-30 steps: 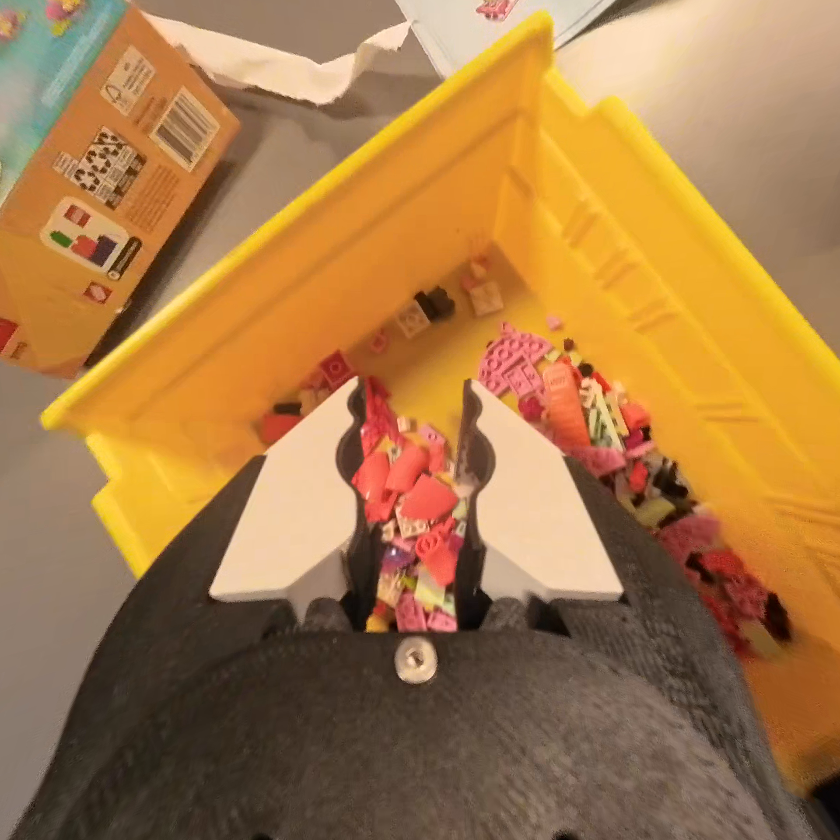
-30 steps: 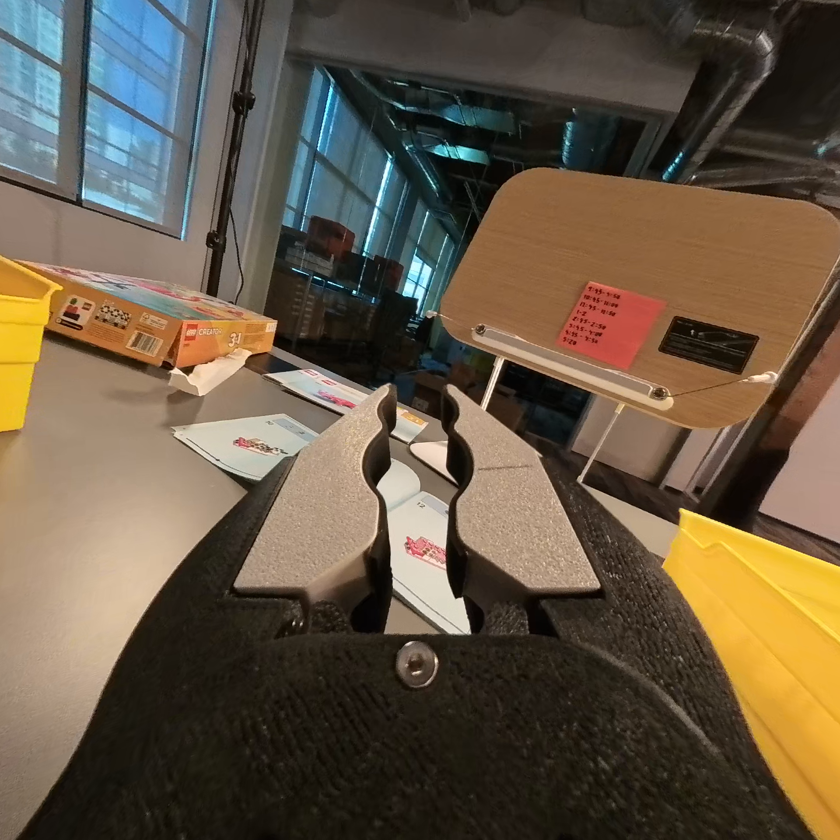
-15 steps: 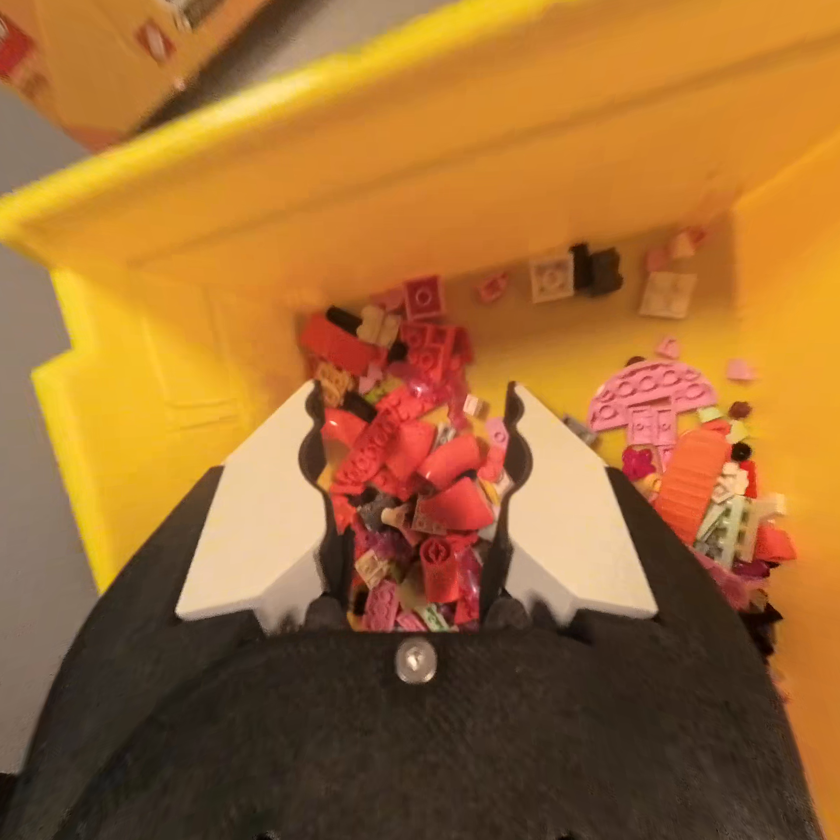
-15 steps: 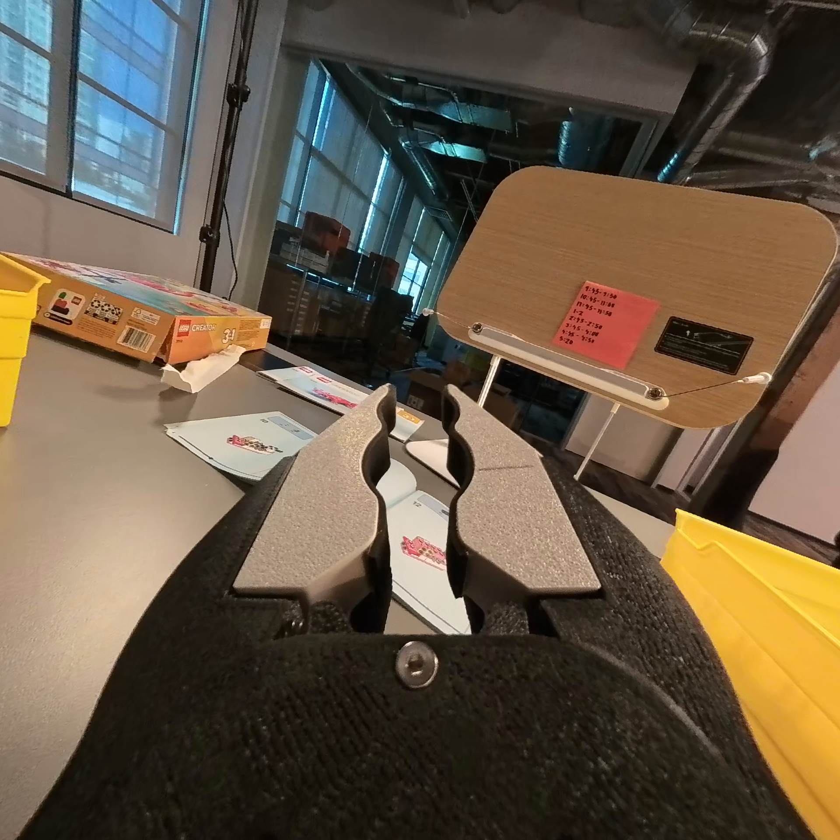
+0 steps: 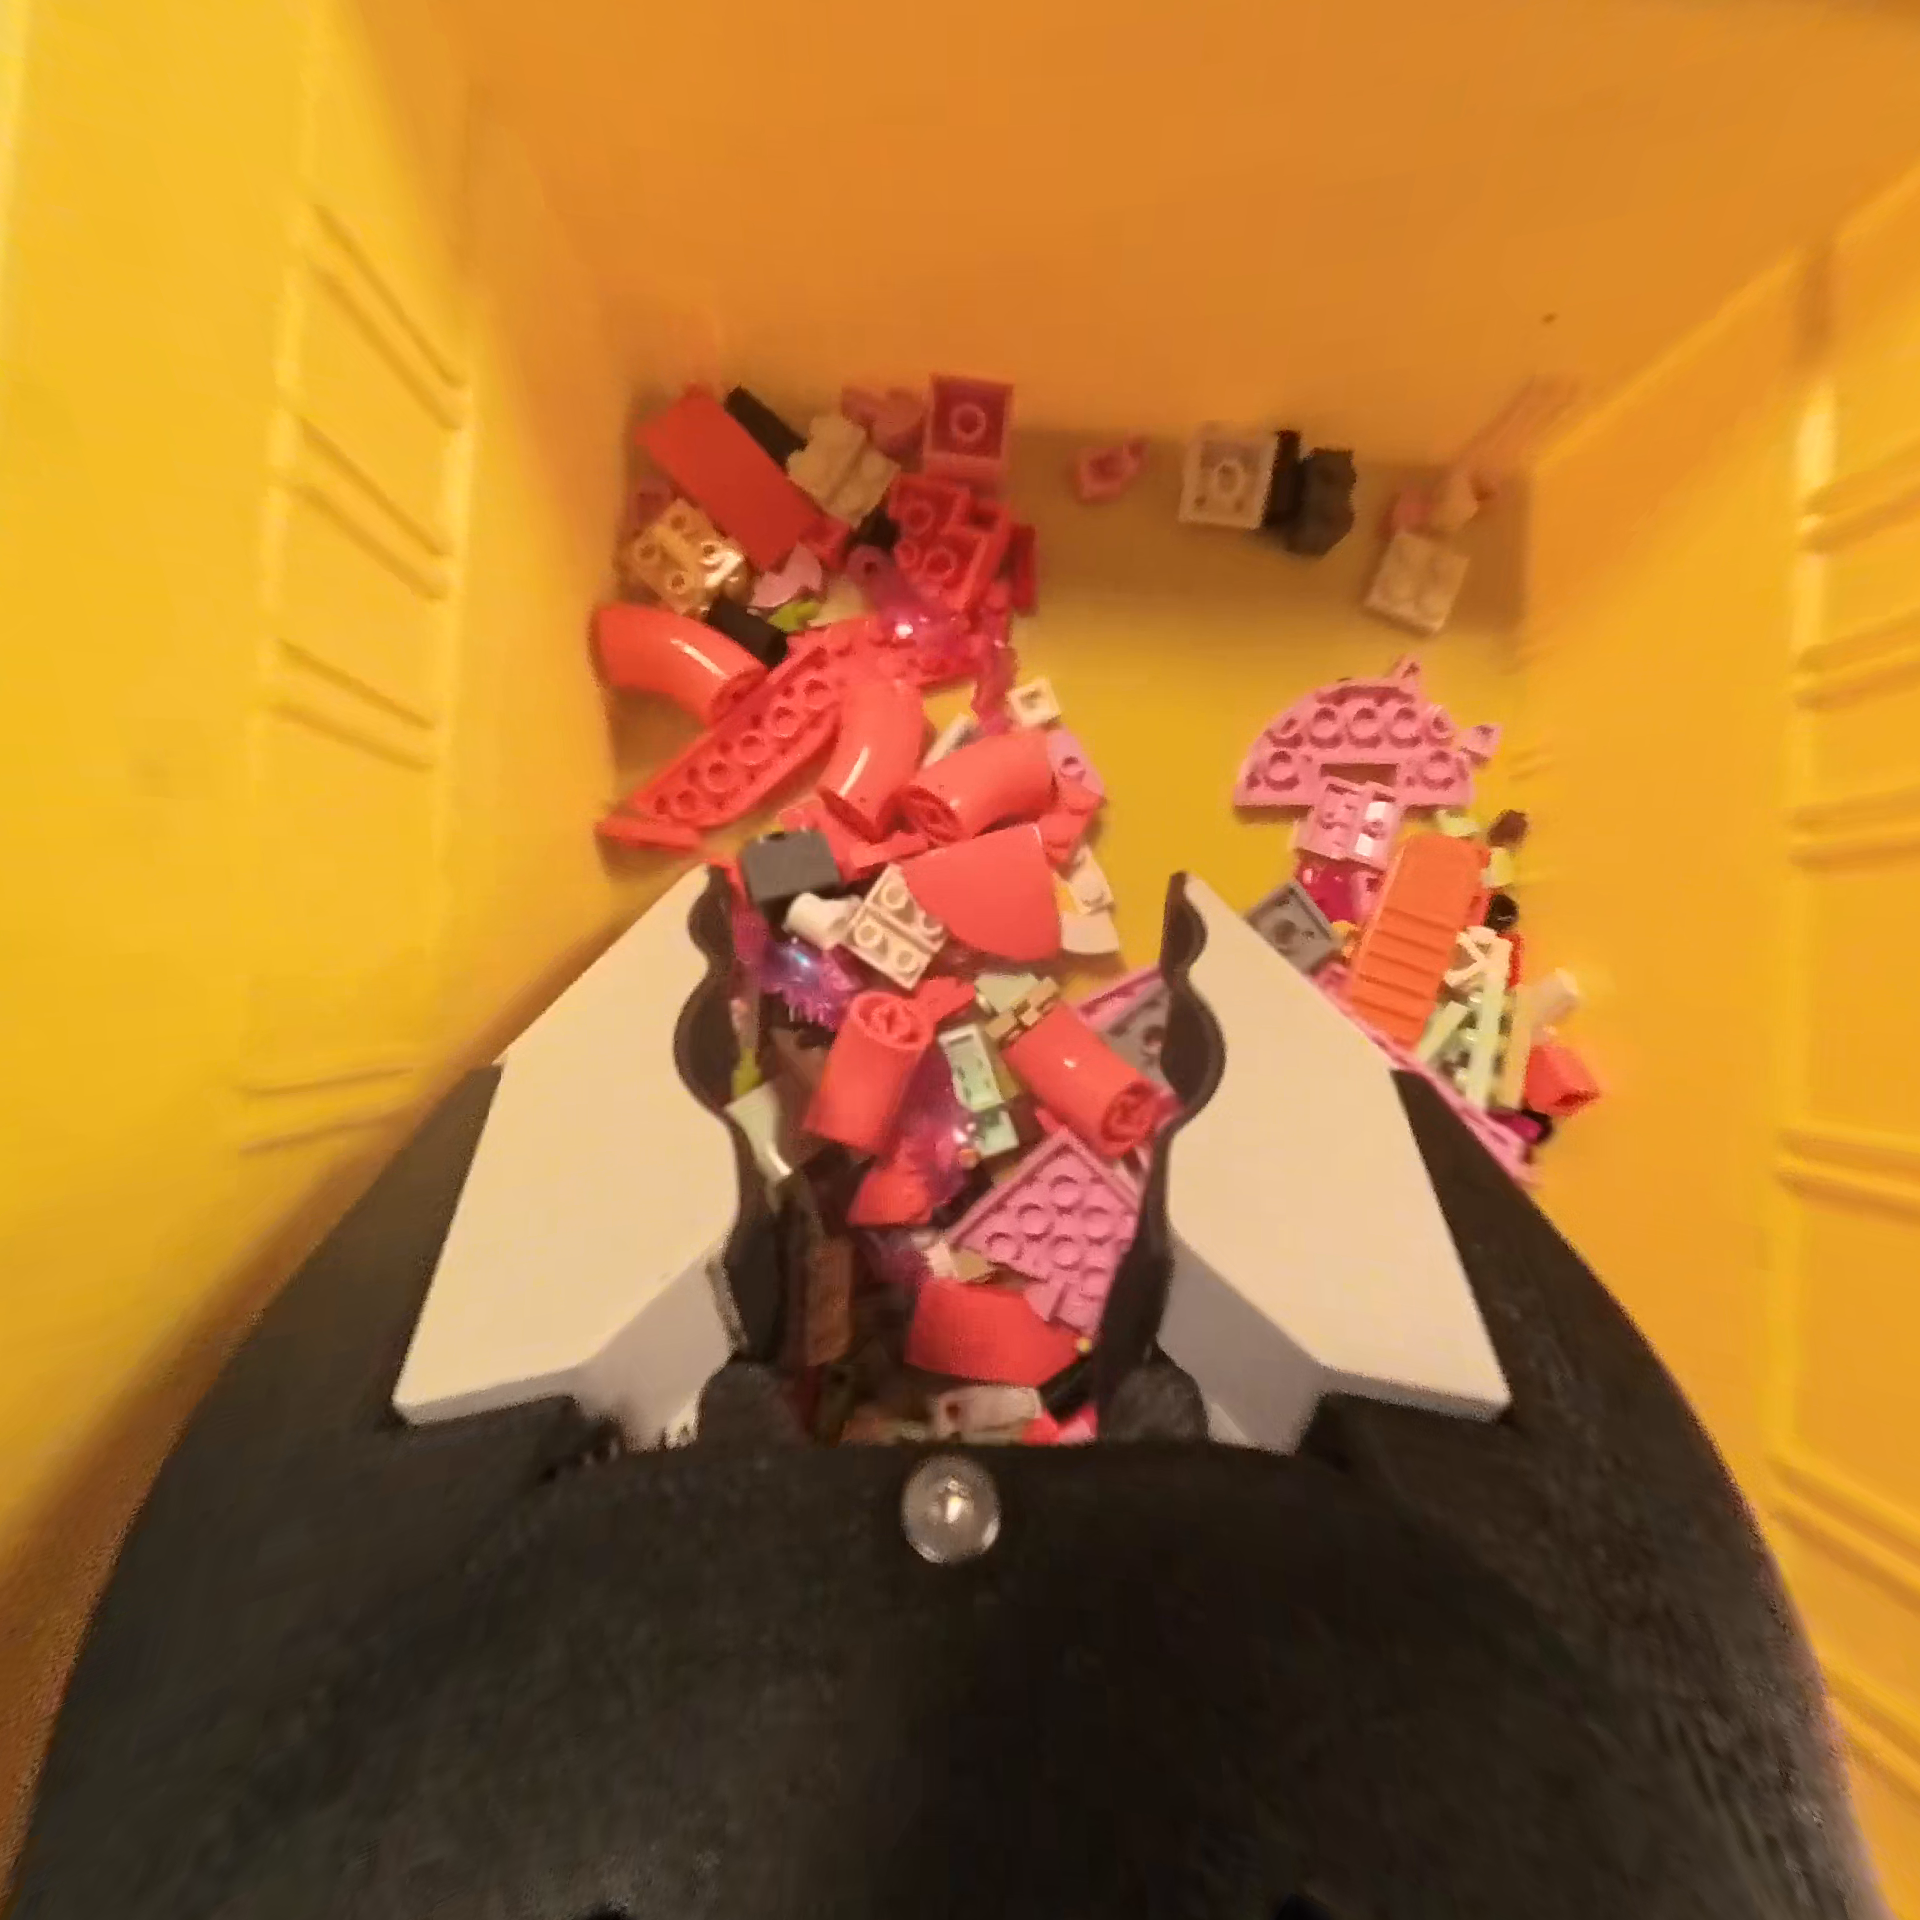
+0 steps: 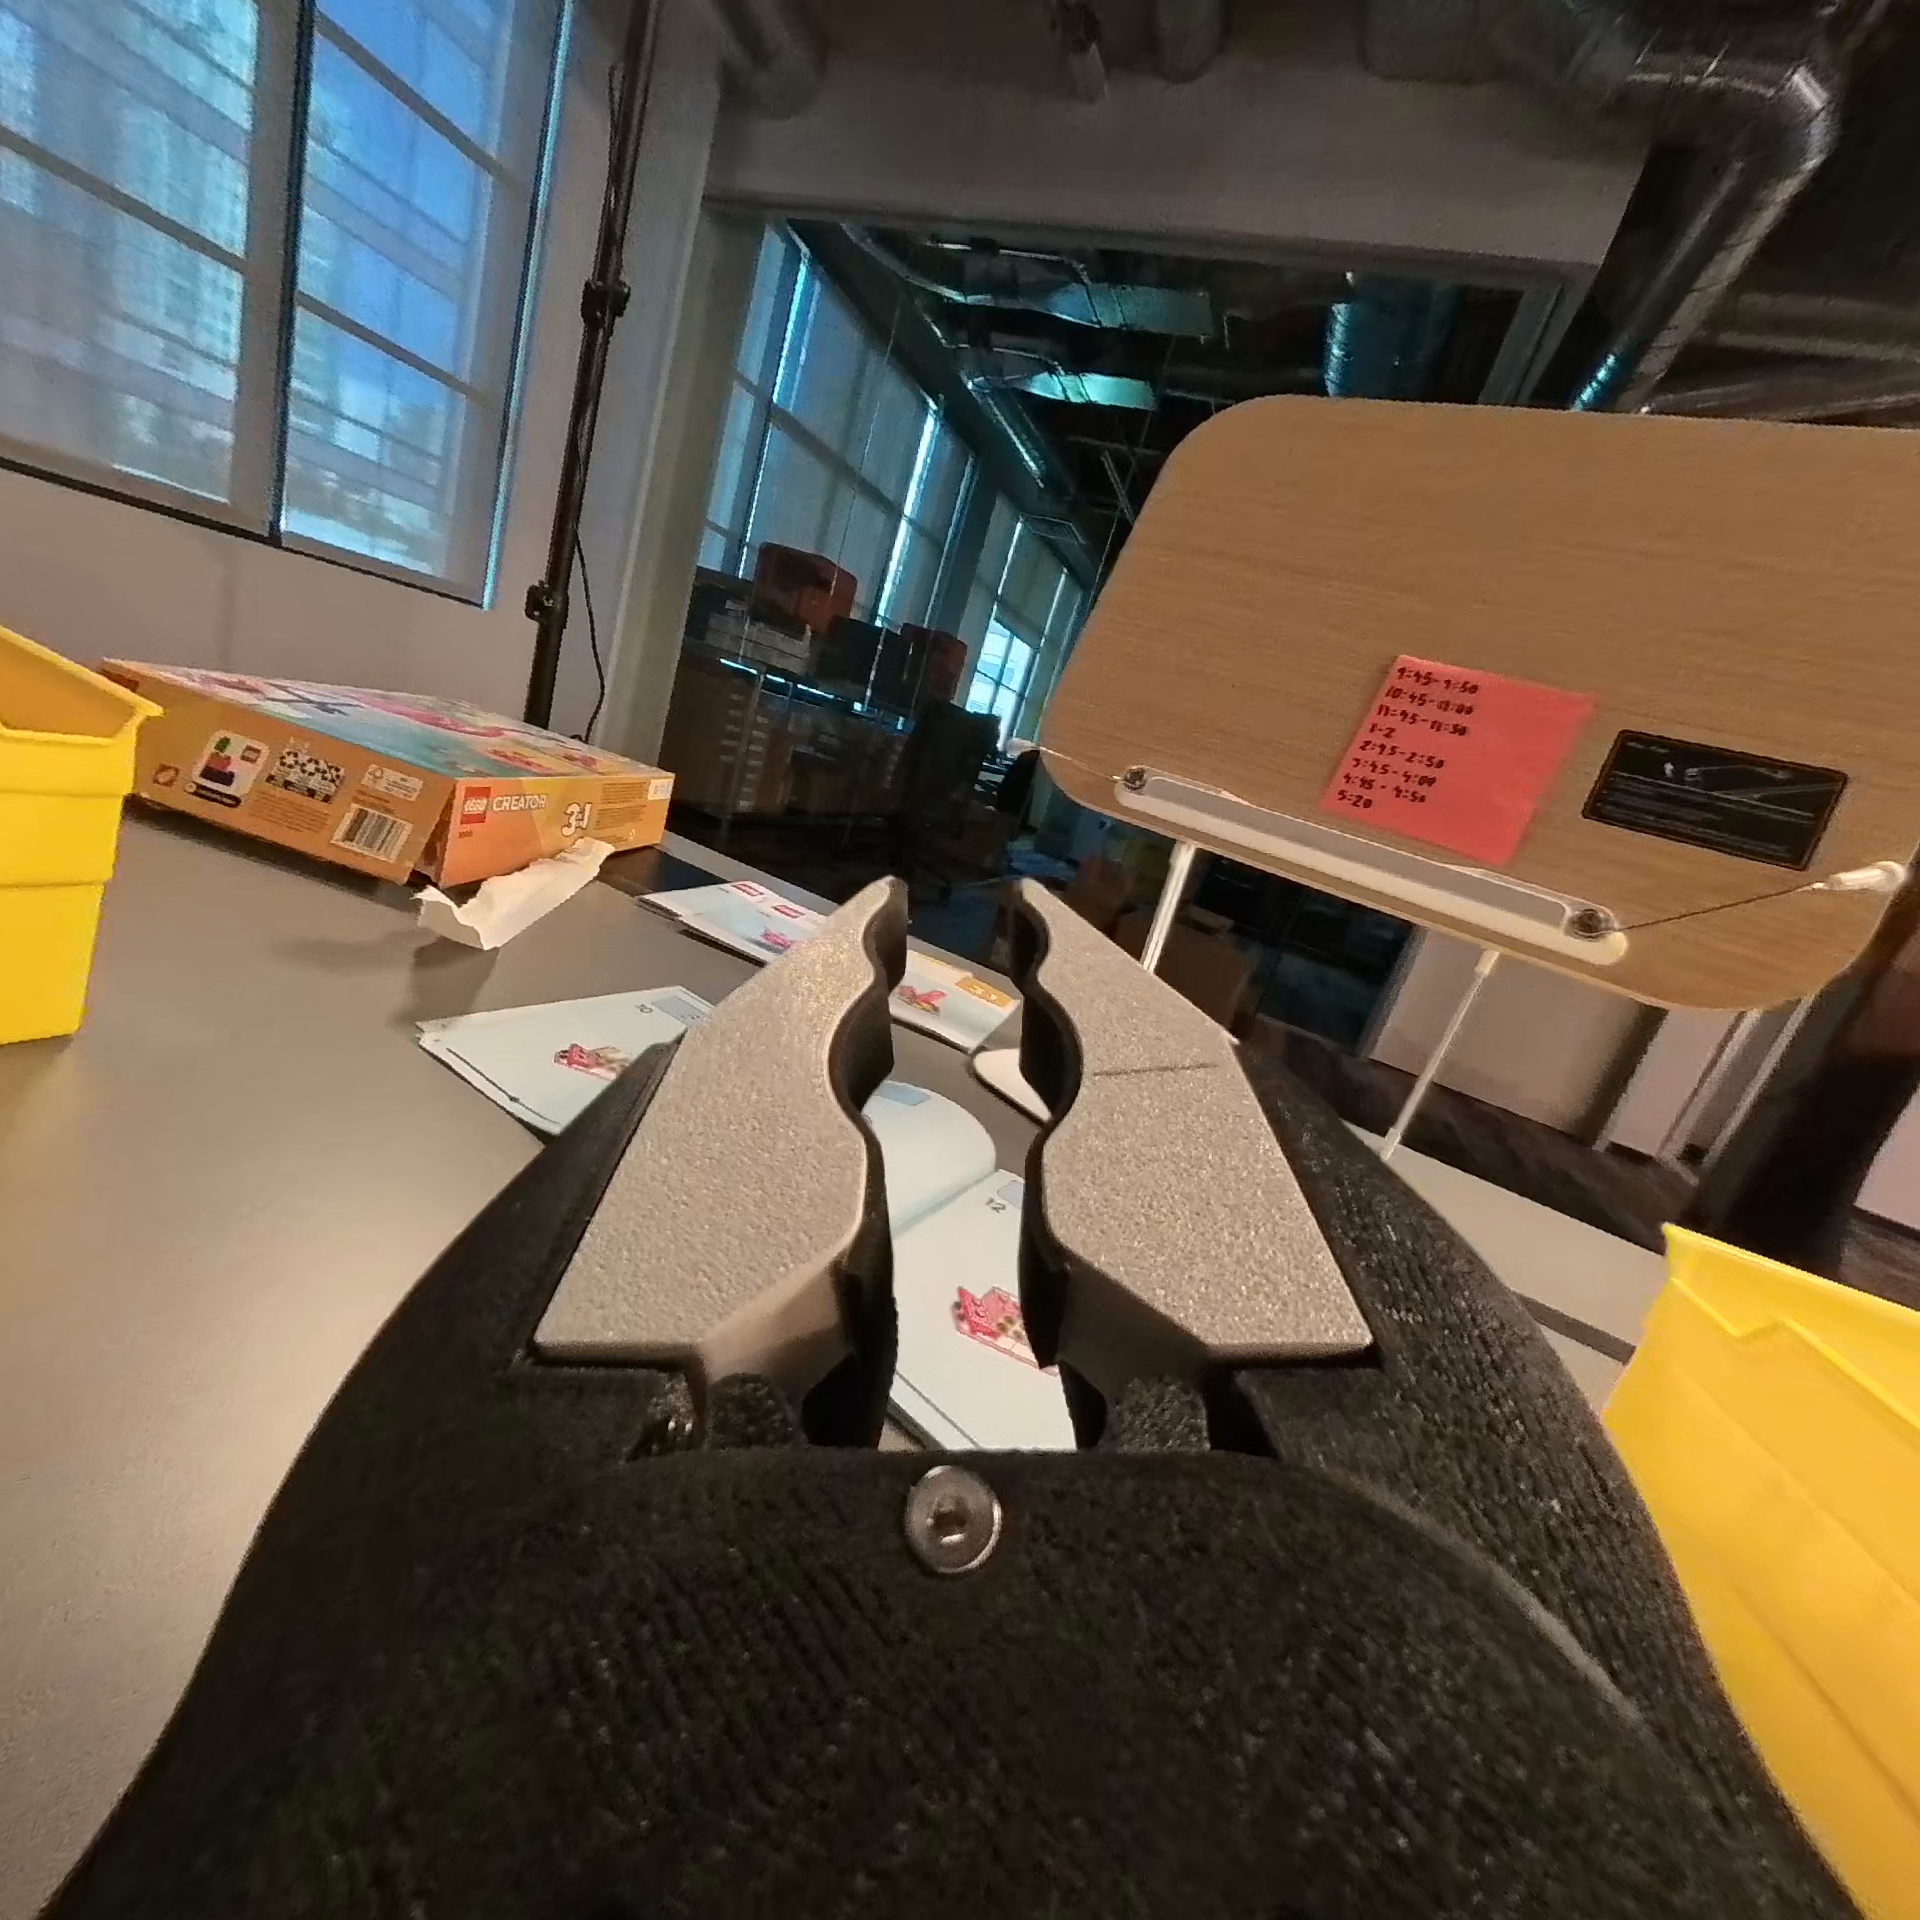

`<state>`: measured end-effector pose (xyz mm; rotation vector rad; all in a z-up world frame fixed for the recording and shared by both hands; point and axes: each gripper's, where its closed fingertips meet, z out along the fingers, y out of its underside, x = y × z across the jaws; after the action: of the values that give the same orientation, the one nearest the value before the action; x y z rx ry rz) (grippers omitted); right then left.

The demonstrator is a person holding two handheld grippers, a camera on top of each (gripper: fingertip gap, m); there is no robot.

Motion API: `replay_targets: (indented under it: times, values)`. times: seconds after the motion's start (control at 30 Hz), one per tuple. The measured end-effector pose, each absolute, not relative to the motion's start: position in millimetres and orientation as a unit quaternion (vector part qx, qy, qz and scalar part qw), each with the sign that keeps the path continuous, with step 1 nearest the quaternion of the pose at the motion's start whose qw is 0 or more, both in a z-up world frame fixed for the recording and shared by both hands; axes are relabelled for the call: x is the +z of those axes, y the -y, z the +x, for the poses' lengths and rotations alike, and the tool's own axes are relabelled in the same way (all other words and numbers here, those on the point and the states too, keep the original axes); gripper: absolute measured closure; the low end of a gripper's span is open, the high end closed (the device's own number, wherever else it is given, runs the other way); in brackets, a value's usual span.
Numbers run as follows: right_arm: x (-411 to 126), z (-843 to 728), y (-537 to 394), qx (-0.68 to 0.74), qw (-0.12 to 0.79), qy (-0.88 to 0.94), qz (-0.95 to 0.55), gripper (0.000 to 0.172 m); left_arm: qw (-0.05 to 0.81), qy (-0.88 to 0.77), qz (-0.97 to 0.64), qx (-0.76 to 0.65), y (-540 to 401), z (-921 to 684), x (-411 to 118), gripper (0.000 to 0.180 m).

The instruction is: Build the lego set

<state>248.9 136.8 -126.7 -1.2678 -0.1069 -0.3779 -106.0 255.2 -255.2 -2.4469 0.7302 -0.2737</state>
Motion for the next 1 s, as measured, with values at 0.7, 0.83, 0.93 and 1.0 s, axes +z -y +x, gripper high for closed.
replay_targets:
  times: [0.7, 0.83, 0.93, 1.0]
  values:
    - [-119.2, 246.3, -124.1, -0.159, 0.802, 0.043, -0.575, 0.158, 0.219, -0.269, -0.937, -0.034, -293.8, -109.5, -245.8, 0.125]
    - [-120.0, 246.5, -124.8, -0.160, 0.800, 0.042, -0.576, 0.159, 0.202, -0.236, -0.948, -0.069, -297.0, -105.5, -261.1, 0.124]
    - [-120.4, 247.5, -124.6, -0.162, 0.800, 0.042, -0.577, 0.159, 0.199, -0.275, -0.931, -0.134, -287.6, -83.1, -257.9, 0.126]
    - [-119.8, 247.4, -124.0, -0.162, 0.801, 0.042, -0.575, 0.159, 0.188, -0.317, -0.907, -0.204, -272.0, -63.2, -249.1, 0.131]
